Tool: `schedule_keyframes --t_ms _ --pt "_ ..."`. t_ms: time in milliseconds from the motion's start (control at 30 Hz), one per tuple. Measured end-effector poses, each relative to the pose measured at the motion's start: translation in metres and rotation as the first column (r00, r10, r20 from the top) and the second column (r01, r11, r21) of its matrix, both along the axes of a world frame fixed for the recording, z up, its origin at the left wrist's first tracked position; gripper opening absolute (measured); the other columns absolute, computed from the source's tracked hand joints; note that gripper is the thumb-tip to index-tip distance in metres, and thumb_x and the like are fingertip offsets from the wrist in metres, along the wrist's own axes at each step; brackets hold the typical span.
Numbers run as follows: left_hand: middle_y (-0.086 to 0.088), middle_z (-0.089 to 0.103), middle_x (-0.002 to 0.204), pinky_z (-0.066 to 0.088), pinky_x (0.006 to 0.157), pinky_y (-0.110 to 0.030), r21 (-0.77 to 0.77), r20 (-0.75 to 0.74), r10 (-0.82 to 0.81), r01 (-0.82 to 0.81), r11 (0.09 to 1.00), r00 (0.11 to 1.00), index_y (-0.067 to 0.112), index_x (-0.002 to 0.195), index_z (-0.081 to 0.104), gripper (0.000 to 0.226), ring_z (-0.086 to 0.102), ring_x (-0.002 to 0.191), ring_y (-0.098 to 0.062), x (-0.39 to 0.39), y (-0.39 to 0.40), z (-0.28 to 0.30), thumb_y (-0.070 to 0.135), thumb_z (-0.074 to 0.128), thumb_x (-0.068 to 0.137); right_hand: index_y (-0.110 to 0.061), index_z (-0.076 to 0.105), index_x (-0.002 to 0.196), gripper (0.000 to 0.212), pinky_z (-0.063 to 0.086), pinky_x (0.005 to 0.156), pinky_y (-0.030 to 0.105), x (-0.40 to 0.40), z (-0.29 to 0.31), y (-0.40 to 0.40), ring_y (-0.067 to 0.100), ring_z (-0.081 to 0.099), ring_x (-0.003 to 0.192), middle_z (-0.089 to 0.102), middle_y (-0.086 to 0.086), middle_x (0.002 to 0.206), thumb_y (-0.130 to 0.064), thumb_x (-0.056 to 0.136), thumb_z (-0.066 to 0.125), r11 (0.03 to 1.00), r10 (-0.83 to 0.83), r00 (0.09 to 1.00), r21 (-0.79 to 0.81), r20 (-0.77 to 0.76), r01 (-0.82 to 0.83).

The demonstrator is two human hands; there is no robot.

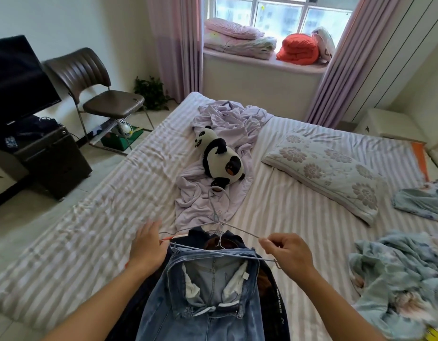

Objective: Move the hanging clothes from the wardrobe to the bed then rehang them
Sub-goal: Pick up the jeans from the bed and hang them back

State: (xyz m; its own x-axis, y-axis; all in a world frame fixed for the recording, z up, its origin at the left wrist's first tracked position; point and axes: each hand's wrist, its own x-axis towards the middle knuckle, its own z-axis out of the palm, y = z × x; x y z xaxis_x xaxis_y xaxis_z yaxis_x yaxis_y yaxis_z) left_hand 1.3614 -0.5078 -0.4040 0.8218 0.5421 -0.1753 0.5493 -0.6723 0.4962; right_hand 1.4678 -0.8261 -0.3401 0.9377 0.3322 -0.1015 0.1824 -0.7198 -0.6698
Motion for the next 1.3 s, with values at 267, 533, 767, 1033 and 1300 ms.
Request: schedule_keyframes --t_ms 267,533,767,1033,1300 --pt "-0.003 0.072 0.094 0.055 0.071 -0.024 -0.125 -0.229 -0.327 0.306 0.944 0.917 0.022 0.096 0.071 0.013 0.069 0.08 -0.015 -0.006 0.009 0.082 0.014 0.062 0.09 -0.015 0.064 0.057 0.043 0.037 0.056 0.031 -0.009 0.045 0.008 0.005 0.041 0.044 0.045 -0.006 0.044 -0.043 0.089 0.065 0.988 0.061 0.998 0.142 0.013 -0.062" --pt "-0.014 0.07 0.065 0.054 0.054 -0.028 -0.357 -0.397 -0.536 0.412 0.838 0.745 0.009 0.073 0.075 0.004 0.064 0.055 -0.024 -0.058 0.02 0.167 0.006 0.077 0.076 -0.031 0.064 0.053 0.039 0.042 0.057 0.029 -0.031 0.088 0.031 0.002 0.051 0.048 0.057 -0.012 0.049 -0.049 0.088 0.065 0.977 0.122 0.984 0.16 0.127 -0.142" --pt "-0.016 0.07 0.067 0.052 0.053 -0.028 -0.265 -0.35 -0.493 0.42 0.868 0.797 0.001 0.076 0.073 0.003 0.063 0.053 -0.022 -0.101 0.028 0.231 0.002 0.071 0.078 -0.024 0.071 0.063 0.032 0.041 0.055 0.026 -0.051 0.103 0.054 0.002 0.051 0.047 0.062 -0.009 0.054 -0.041 0.089 0.067 0.927 0.134 0.974 0.324 0.184 -0.189" --pt "-0.014 0.068 0.059 0.051 0.051 -0.029 -0.184 -0.225 -0.451 0.417 0.89 0.864 0.007 0.068 0.072 0.013 0.061 0.05 -0.019 -0.144 0.037 0.306 0.0 0.072 0.079 -0.023 0.066 0.107 0.031 0.044 0.08 0.018 -0.076 0.107 0.078 -0.003 0.06 0.092 0.068 -0.013 0.1 -0.049 0.093 0.055 0.765 -0.146 0.98 0.644 0.138 0.023" --pt "-0.022 0.068 0.063 0.049 0.054 -0.03 -0.219 -0.117 -0.493 0.461 0.86 0.862 0.004 0.071 0.074 0.014 0.059 0.052 -0.025 -0.173 0.04 0.375 -0.003 0.071 0.082 -0.013 0.061 0.099 0.031 0.042 0.074 0.033 -0.093 0.089 0.131 0.022 0.06 0.088 0.063 -0.001 0.087 -0.038 0.102 0.043 0.771 -0.24 0.947 0.55 -0.215 0.32"
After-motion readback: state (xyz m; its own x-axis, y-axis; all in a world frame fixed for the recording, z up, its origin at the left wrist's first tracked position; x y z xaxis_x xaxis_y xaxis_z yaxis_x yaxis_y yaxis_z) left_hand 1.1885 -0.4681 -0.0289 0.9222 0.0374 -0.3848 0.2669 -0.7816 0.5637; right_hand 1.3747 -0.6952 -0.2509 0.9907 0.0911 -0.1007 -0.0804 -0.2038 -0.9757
